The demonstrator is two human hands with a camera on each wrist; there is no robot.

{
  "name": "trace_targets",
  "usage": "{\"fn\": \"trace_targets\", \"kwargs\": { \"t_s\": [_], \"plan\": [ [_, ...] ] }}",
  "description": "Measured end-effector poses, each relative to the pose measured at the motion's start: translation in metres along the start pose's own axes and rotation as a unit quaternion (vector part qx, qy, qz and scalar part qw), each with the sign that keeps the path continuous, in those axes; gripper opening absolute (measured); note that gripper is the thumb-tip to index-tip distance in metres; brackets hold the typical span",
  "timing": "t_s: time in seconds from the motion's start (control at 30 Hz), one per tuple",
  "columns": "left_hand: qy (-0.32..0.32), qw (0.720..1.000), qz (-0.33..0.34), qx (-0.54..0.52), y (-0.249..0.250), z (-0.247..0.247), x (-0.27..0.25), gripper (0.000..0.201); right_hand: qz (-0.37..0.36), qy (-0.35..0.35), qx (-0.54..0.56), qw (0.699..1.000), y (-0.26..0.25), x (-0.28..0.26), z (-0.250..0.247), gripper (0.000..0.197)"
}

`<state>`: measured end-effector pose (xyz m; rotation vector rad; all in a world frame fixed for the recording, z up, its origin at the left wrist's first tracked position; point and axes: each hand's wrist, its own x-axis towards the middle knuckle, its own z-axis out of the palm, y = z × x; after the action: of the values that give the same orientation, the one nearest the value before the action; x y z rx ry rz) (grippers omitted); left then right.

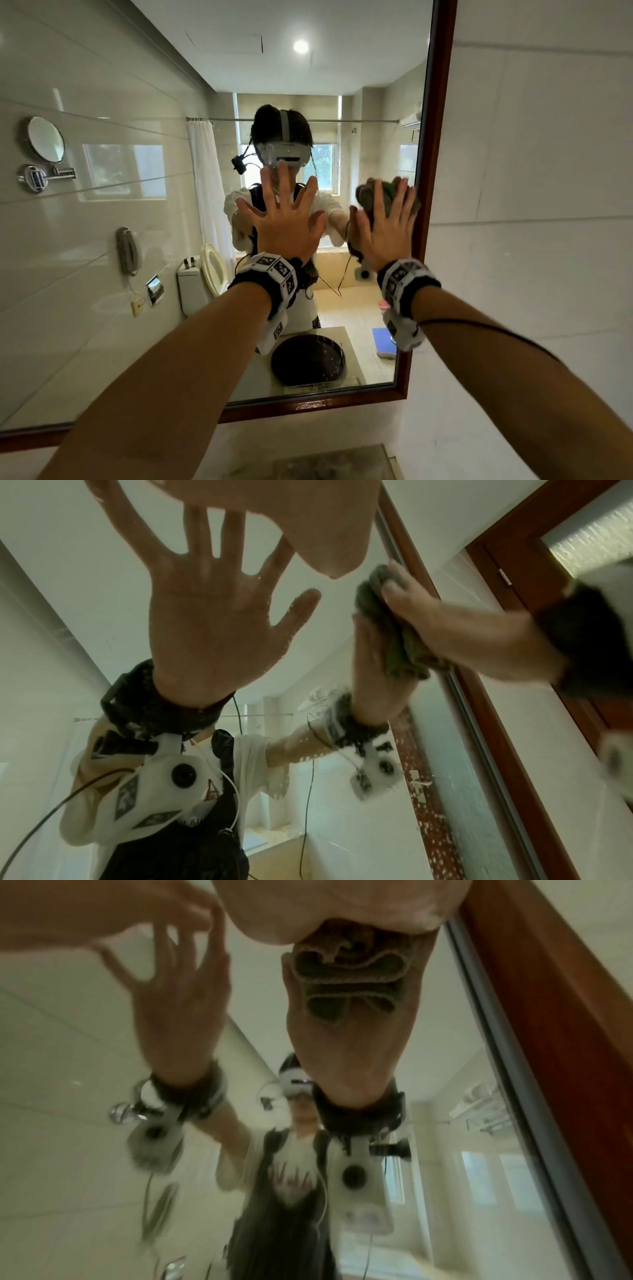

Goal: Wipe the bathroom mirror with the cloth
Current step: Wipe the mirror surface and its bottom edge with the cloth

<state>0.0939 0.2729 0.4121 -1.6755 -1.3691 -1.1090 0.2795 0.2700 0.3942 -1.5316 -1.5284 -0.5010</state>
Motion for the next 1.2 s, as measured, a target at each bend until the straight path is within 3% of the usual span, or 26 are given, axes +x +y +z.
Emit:
{"fn": "trace_targets", "kwargs": {
  "t_s": [0.2, 0.43, 0.6, 0.9, 1.07, 1.2],
  "plan": [
    [-0.003, 1.000, 0.000, 0.002, 0.000, -0.002, 0.000, 0.065, -0.033, 0.046, 0.004, 0.998, -0.011, 0.047, -0.026, 0.064],
    [-0.006, 1.000, 0.000, 0.000, 0.001, -0.001, -0.001, 0.064, -0.002, 0.063, 0.027, 0.998, -0.013, 0.011, 0.002, 0.060],
    [-0.018, 0.999, -0.036, -0.003, 0.005, -0.003, -0.003, 0.071, -0.035, 0.027, 0.011, 0.999, -0.017, -0.019, 0.018, 0.060],
    [-0.027, 0.997, -0.069, -0.011, -0.023, -0.021, 0.001, 0.078, -0.049, 0.098, 0.038, 0.993, -0.082, 0.064, -0.016, 0.054],
    [-0.062, 0.995, -0.078, -0.008, -0.043, -0.022, -0.007, 0.077, -0.151, 0.074, -0.007, 0.986, -0.094, 0.056, -0.003, 0.054],
    [-0.087, 0.993, -0.066, -0.032, -0.041, -0.021, -0.020, 0.076, -0.239, 0.041, -0.041, 0.969, -0.074, 0.005, 0.027, 0.053]
  ]
}}
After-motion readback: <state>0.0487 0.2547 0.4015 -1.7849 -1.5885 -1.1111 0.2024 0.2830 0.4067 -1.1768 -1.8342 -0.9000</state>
